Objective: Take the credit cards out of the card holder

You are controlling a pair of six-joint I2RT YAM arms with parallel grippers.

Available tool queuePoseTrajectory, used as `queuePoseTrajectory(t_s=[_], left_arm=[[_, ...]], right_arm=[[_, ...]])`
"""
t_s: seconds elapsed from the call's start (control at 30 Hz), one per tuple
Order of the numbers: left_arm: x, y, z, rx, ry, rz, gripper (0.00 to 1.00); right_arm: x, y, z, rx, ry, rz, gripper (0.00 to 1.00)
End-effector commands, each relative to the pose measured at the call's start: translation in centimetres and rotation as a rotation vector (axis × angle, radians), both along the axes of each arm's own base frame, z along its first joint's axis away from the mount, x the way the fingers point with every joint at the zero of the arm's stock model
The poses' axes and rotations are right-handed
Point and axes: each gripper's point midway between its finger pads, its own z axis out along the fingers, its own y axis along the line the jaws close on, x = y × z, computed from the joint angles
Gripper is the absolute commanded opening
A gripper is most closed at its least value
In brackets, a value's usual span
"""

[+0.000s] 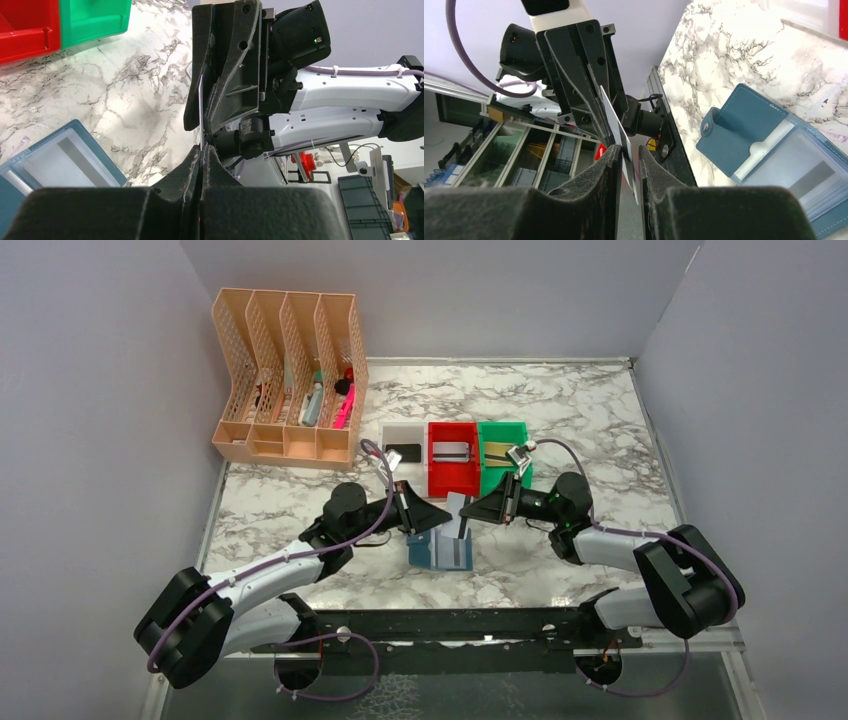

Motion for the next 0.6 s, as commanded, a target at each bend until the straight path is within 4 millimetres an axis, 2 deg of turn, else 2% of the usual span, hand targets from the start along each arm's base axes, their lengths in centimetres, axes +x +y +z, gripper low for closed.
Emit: queuePoseTrajectory(t_s=[0.0,0.23,0.4,0.57], left_arm=[[-0.42,0.12,1.09,-0.046,-0.039,-0.017,0.00],[-0.34,0.39,1.70,-0.066,-0.060,0.001,0.00],[-0.27,0.41,1.77,-0.075,-0.059,0.007,0.00],[-0.22,0.35,1.53,-0.072,-0.051,0.007,0.00]], right_arm=[[-1.15,-0.17,0.62,0.023,-0.033,0.030,0.24],[-1.91,-0.41,0.54,0.031,-0.021,0.042,0.34],[-2.02,-0.33,0.78,0.034,-0.032,0.059,0.31],[-2.09,-0.31,1.24,0.044,-0.042,0.065,0.22]])
